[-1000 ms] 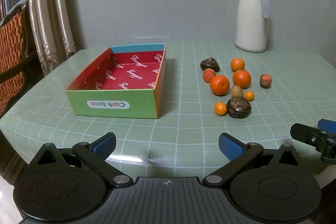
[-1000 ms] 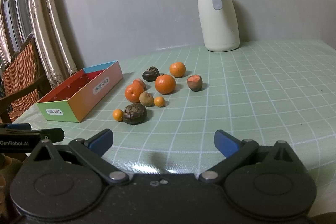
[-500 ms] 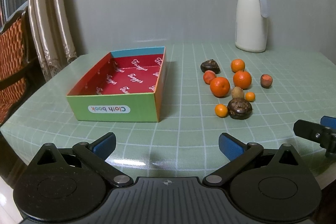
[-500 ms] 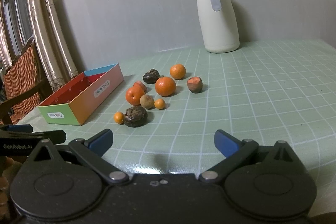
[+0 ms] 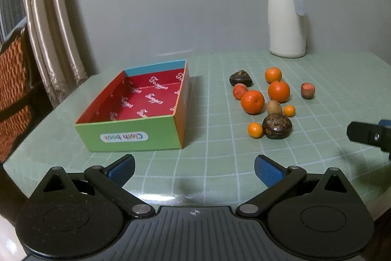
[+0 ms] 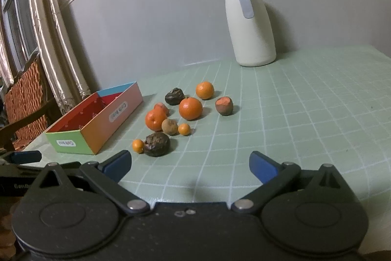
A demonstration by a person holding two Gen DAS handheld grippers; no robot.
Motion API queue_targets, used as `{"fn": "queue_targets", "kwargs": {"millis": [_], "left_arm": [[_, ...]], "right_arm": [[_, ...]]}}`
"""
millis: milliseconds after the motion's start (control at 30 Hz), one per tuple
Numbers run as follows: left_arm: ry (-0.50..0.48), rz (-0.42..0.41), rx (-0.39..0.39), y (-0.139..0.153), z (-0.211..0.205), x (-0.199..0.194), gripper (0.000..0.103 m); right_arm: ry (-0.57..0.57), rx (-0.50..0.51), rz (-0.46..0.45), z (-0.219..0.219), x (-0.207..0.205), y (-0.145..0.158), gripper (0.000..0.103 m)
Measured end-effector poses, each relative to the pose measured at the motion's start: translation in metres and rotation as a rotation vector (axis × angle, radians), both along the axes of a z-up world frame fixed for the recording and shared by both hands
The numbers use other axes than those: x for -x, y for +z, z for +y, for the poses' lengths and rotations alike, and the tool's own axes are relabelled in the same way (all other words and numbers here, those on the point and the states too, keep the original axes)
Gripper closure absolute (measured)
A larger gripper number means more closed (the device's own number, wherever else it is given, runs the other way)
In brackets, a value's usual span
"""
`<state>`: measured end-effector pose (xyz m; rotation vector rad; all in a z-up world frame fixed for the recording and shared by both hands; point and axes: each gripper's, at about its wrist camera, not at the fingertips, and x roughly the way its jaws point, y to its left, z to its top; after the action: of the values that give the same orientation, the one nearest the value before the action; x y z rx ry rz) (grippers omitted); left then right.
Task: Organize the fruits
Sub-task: 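Move the left gripper to the dark brown walnut and close on it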
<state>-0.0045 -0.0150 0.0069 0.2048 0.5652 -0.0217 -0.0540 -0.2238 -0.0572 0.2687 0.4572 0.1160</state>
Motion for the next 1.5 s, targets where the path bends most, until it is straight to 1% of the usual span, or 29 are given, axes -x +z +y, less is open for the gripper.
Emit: {"fn": "queue_targets", "kwargs": {"millis": [167,300,400,500,567,667,767,933,967,1000,1033,1100,1133,1367,1500], "left_arm": [[-0.017,-0.016,-0.046,-0.002,-0.009,-0.004,0.0],[-0.042,-0.025,-0.082,-0.007,-0.017,-0.008,0.0],[-0.071,-0.037,-0.12,-0.009,-0.024,-0.012,0.0],[-0.099,-0.064,-0.154,-0.009,-0.031,-0.015,0.0],[-0.115,-0.079,-0.167,-0.009,-0.035,-0.018,0.0],[-0.134,-0.092,-0.152,-0.007,-0.044,-0.023,0.0],[-0.16,-0.094,-0.114,-0.007,-0.053,-0.028,0.0],[-0.213,-0.101,-0.106,-0.013,-0.075,-0.033,0.001],[-0.22,-0.106,-0.104,-0.013,-0.079,-0.033,0.005],[-0.227,-0.105,-0.105,-0.014,-0.083,-0.034,0.023],[-0.236,-0.088,-0.103,-0.015,-0.087,-0.038,0.038],[-0.241,-0.04,-0.07,-0.016,-0.091,-0.046,0.039],[-0.233,-0.033,-0.056,-0.017,-0.091,-0.05,0.039],[-0.232,-0.001,-0.01,-0.025,-0.098,-0.061,0.039],[-0.24,0.012,-0.004,-0.029,-0.104,-0.066,0.039]], "right_arm": [[-0.005,0.008,-0.006,-0.006,-0.01,0.004,0.0],[-0.025,0.033,-0.04,-0.012,-0.021,0.012,0.0],[-0.044,0.025,-0.055,-0.019,-0.03,0.014,0.0],[-0.07,0.008,-0.068,-0.027,-0.032,0.01,0.0],[-0.082,-0.013,-0.049,-0.033,-0.033,0.003,0.0],[-0.092,-0.043,-0.025,-0.041,-0.035,-0.001,0.0],[-0.115,-0.042,-0.039,-0.046,-0.03,-0.001,0.0],[-0.158,-0.05,-0.052,-0.057,-0.024,-0.002,0.0],[-0.163,-0.055,-0.052,-0.059,-0.023,-0.002,0.0],[-0.166,-0.06,-0.053,-0.06,-0.022,-0.002,0.0],[-0.17,-0.064,-0.053,-0.063,-0.022,-0.003,0.0],[-0.179,-0.068,-0.055,-0.065,-0.021,-0.003,0.0],[-0.184,-0.071,-0.056,-0.066,-0.021,-0.003,0.0],[-0.19,-0.075,-0.059,-0.069,-0.02,-0.004,0.0],[-0.19,-0.085,-0.05,-0.071,-0.024,-0.006,0.0]]}}
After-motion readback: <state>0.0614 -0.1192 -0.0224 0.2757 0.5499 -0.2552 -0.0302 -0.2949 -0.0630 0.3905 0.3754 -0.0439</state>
